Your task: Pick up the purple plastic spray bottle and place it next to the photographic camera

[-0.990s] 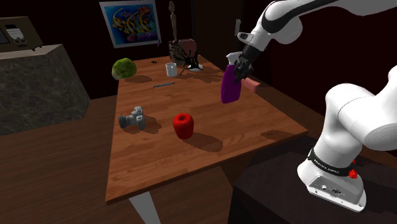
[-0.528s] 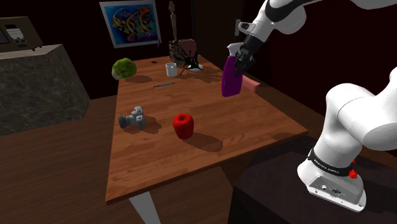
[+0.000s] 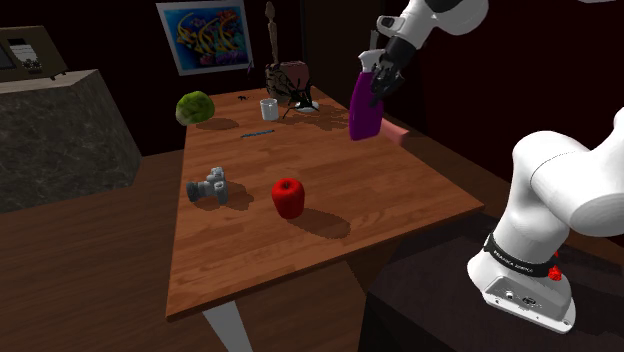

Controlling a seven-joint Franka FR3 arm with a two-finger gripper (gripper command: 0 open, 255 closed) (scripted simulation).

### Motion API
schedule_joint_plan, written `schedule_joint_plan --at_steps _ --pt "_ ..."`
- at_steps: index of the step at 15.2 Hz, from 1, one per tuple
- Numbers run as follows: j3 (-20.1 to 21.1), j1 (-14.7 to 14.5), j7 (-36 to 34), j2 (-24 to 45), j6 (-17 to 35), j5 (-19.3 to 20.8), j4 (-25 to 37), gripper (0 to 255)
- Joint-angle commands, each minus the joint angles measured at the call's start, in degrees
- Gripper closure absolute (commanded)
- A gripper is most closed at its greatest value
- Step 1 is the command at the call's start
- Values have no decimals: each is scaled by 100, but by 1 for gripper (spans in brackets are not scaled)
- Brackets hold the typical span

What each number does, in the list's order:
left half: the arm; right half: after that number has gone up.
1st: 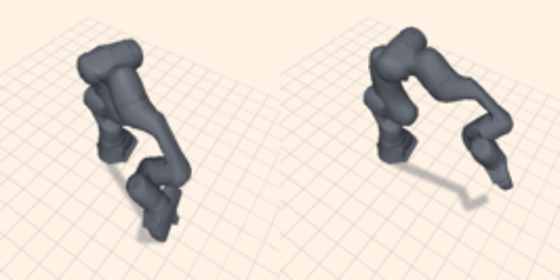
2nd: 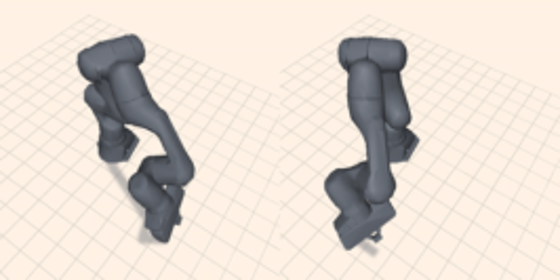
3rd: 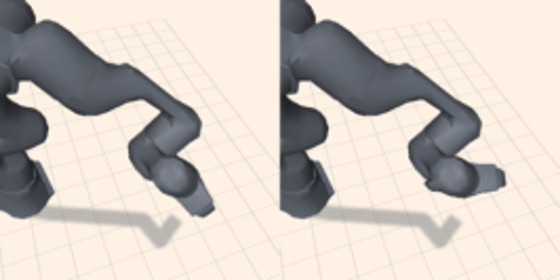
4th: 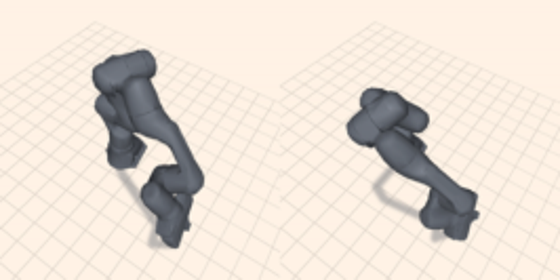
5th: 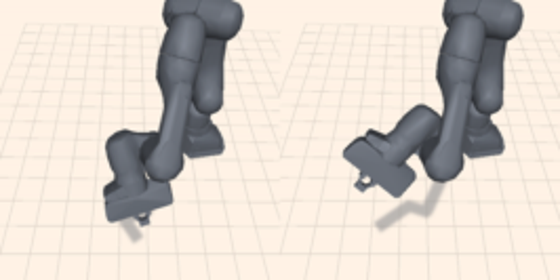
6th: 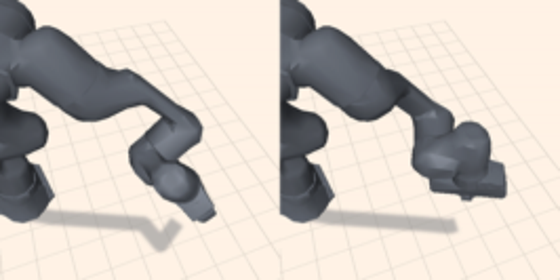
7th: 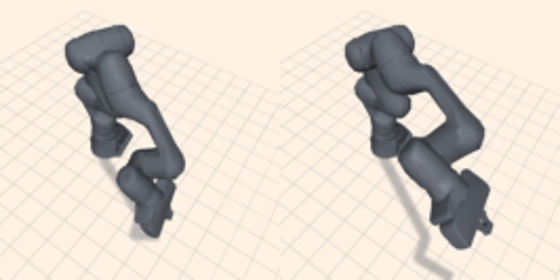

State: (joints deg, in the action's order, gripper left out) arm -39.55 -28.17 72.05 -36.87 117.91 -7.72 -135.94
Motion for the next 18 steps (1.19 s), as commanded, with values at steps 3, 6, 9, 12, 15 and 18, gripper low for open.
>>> schedule_joint_plan --at_steps 3,6,9,12,15,18 --pt "85 -7 -122 -16 -261 0 263 255" --pt "142 -16 -210 -18 -463 -3 476 255" --pt "191 -32 -293 -10 -664 -10 698 255" --pt "234 -54 -372 9 -864 -20 929 255" --pt "269 -80 -448 38 -1063 -33 1169 255" --pt "192 -317 -460 436 -965 -206 1472 255"
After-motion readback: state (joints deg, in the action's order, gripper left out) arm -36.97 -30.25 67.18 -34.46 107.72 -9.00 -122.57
